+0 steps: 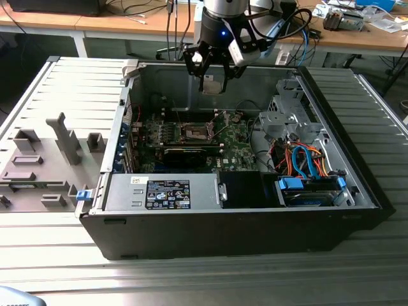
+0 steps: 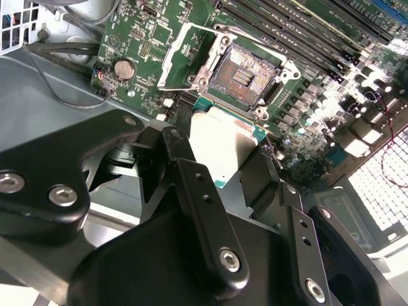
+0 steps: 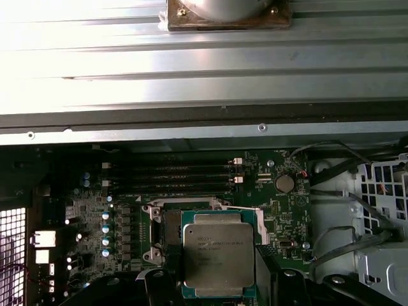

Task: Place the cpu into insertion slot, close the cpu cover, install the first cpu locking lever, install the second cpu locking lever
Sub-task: 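Place the cpu into insertion slot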

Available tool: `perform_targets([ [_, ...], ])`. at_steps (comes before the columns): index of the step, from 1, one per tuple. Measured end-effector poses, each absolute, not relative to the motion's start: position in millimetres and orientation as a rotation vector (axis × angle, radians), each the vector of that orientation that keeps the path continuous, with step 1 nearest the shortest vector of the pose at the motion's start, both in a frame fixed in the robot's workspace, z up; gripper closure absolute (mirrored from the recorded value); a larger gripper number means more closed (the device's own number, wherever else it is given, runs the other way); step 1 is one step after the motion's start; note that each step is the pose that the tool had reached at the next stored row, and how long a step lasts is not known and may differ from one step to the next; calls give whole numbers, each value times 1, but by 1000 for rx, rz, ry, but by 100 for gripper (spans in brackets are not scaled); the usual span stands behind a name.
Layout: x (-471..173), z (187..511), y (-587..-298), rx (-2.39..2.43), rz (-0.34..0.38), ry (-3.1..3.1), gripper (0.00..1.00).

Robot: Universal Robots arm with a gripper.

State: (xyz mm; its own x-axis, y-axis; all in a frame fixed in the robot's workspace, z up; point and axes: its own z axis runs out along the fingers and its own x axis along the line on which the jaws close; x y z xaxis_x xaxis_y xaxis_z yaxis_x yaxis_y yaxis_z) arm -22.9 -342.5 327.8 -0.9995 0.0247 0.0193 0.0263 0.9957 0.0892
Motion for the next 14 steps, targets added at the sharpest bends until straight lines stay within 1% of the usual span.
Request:
perform_targets([
  [14,-23,324,-342,-40,-140,-3120,45],
])
